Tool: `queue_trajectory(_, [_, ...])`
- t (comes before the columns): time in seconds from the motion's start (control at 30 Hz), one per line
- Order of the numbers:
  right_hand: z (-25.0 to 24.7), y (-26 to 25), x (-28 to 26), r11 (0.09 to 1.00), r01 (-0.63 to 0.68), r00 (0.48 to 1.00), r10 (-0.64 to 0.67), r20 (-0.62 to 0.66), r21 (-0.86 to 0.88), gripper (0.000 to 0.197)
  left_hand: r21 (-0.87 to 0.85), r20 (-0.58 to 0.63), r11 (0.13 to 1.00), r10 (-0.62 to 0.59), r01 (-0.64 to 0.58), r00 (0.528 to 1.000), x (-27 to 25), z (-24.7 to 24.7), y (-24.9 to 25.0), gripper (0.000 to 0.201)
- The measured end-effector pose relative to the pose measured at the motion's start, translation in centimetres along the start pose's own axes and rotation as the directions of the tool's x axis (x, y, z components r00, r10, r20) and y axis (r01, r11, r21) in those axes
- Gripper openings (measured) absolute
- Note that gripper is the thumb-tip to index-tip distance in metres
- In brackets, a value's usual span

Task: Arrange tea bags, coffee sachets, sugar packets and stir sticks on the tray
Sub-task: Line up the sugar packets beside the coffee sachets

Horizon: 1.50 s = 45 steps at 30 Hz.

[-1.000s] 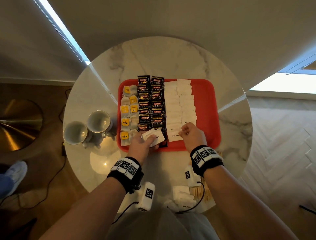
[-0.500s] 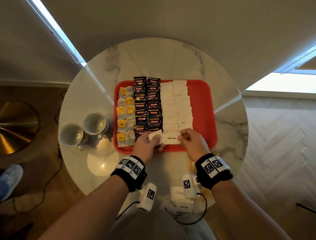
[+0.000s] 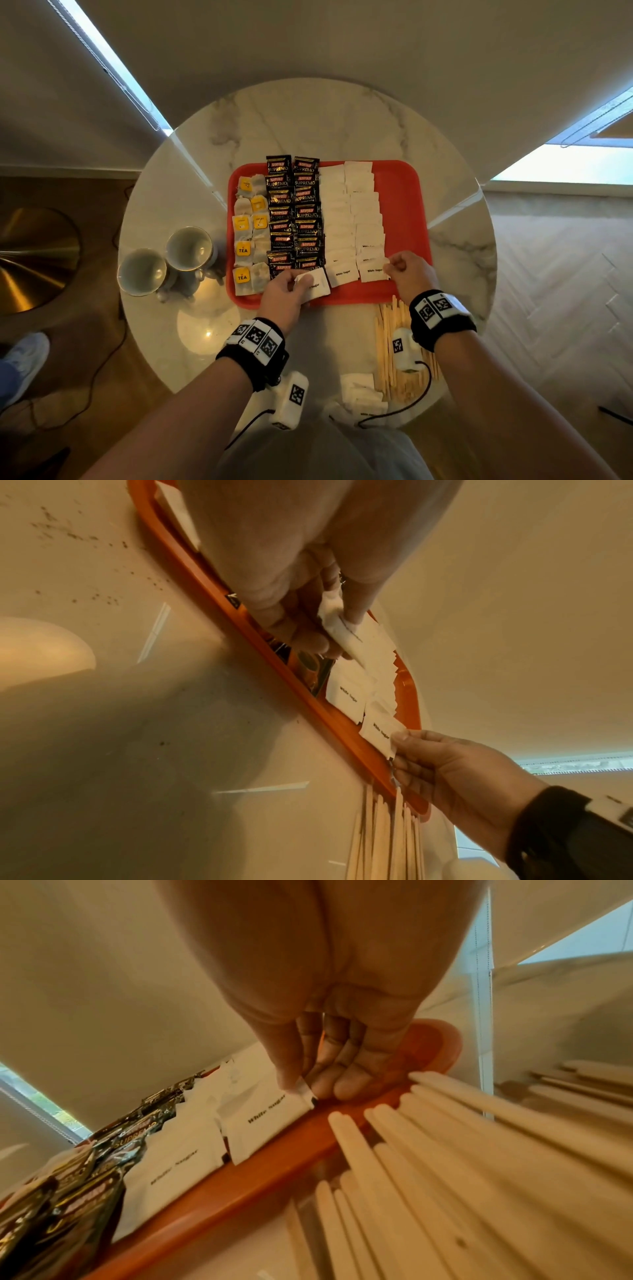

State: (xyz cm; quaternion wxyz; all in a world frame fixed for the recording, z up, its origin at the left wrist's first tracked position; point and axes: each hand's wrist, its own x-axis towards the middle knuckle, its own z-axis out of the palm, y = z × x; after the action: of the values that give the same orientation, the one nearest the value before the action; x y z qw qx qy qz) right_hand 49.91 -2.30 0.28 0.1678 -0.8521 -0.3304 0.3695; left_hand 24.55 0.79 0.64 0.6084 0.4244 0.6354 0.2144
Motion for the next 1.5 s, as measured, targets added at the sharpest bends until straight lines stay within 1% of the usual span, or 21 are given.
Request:
queue_trajectory(0.1, [0.3, -0.1, -0.4, 1.000, -0.010, 0.998, 0.009, -0.057, -0.026, 0.017, 0.050, -0.012, 0.999, 0.013, -0.012, 1.000, -0.1, 0.1, 0.5, 0.018])
queue_trajectory(0.17, [0.4, -0.3, -1.1, 0.995, 0.036, 0.992, -0.047, -0.120, -0.089, 0.024, 0.055, 0.006, 0.998, 0.028, -0.028, 1.000, -0.1, 0.1, 0.7, 0.015])
queue_trajectory(0.2, [0.4, -0.4, -1.6, 0.993, 0.074, 0.989, -0.084, -0.125, -0.088, 0.027, 0.049, 0.022, 0.998, 0.039, -0.040, 0.999, -0.2, 0.2, 0.9, 0.013])
queue_trajectory(0.23, [0.5, -0.8, -2.3, 0.992, 0.113, 0.988, -0.118, -0.100, -0.060, 0.028, 0.043, 0.041, 0.998, 0.047, -0.048, 0.998, -0.1, 0.3, 1.0, 0.010])
queue_trajectory(0.27, [0.5, -1.2, -3.0, 0.989, 0.147, 0.988, -0.148, -0.047, -0.010, 0.029, 0.040, 0.059, 0.998, 0.049, -0.051, 0.997, -0.1, 0.5, 1.1, 0.007])
queue_trajectory(0.37, [1.2, -2.6, -5.0, 0.979, 0.162, 0.973, -0.179, 0.147, 0.125, 0.023, 0.086, 0.104, 0.992, 0.083, -0.093, 0.991, 0.4, 1.3, 1.3, 0.002])
queue_trajectory(0.4, [1.6, -2.7, -5.2, 0.976, 0.148, 0.967, -0.177, 0.181, 0.160, 0.021, 0.113, 0.118, 0.987, 0.100, -0.113, 0.988, 0.5, 1.7, 1.4, 0.002])
queue_trajectory(0.47, [2.3, -2.6, -5.1, 0.972, 0.122, 0.968, -0.162, 0.194, 0.201, 0.018, 0.189, 0.137, 0.971, 0.124, -0.148, 0.983, 0.7, 2.2, 1.6, 0.004])
queue_trajectory(0.53, [2.6, -2.6, -4.8, 0.976, 0.113, 0.976, -0.144, 0.161, 0.188, 0.016, 0.314, 0.141, 0.930, 0.154, -0.192, 0.978, 1.0, 2.7, 2.1, 0.007])
queue_trajectory(0.6, [2.6, -2.5, -4.3, 0.982, 0.114, 0.983, -0.134, 0.127, 0.150, 0.014, 0.436, 0.159, 0.867, 0.190, -0.242, 0.969, 1.4, 3.1, 2.5, 0.012])
queue_trajectory(0.77, [3.3, -2.3, -3.1, 0.994, 0.103, 0.988, -0.107, 0.110, 0.037, 0.011, 0.605, 0.243, 0.715, 0.254, -0.351, 0.936, 2.7, 3.7, 2.7, 0.014])
queue_trajectory(0.83, [3.5, -2.4, -2.9, 0.994, 0.112, 0.991, -0.110, 0.081, -0.017, 0.010, 0.649, 0.267, 0.655, 0.282, -0.388, 0.922, 3.0, 3.8, 2.7, 0.016])
queue_trajectory(0.97, [3.9, -2.7, -2.6, 0.992, 0.115, 0.993, -0.114, 0.036, -0.047, 0.010, 0.711, 0.318, 0.548, 0.310, -0.442, 0.896, 3.2, 4.1, 2.6, 0.018])
queue_trajectory(1.07, [3.6, -2.6, -2.8, 0.988, 0.137, 0.991, -0.136, 0.017, -0.069, 0.010, 0.718, 0.338, 0.521, 0.318, -0.461, 0.886, 3.1, 3.9, 2.5, 0.021])
queue_trajectory(1.13, [3.1, -2.1, -3.6, 0.984, 0.160, 0.987, -0.158, 0.041, -0.075, 0.013, 0.711, 0.371, 0.499, 0.333, -0.496, 0.867, 2.4, 3.7, 2.6, 0.024])
queue_trajectory(1.2, [2.6, -1.3, -4.9, 0.976, 0.190, 0.978, -0.179, 0.104, -0.104, 0.013, 0.695, 0.481, 0.454, 0.282, -0.557, 0.830, 1.1, 3.4, 2.6, 0.025])
queue_trajectory(1.27, [2.3, -0.4, -6.7, 0.965, 0.232, 0.960, -0.207, 0.189, -0.123, 0.013, 0.660, 0.612, 0.423, 0.174, -0.620, 0.771, -0.7, 3.2, 2.0, 0.022])
queue_trajectory(1.33, [2.2, 0.5, -8.6, 0.950, 0.277, 0.931, -0.229, 0.284, -0.145, 0.012, 0.640, 0.700, 0.386, 0.064, -0.665, 0.711, -2.7, 2.9, 0.8, 0.018])
queue_trajectory(1.43, [2.2, 2.0, -11.3, 0.885, 0.385, 0.856, -0.237, 0.459, -0.261, 0.018, 0.654, 0.750, 0.287, -0.124, -0.700, 0.649, -5.4, 2.4, -1.7, 0.026])
queue_trajectory(1.5, [2.5, 3.0, -12.7, 0.826, 0.460, 0.814, -0.247, 0.525, -0.325, 0.030, 0.667, 0.745, 0.239, -0.190, -0.706, 0.639, -6.7, 2.2, -3.2, 0.035])
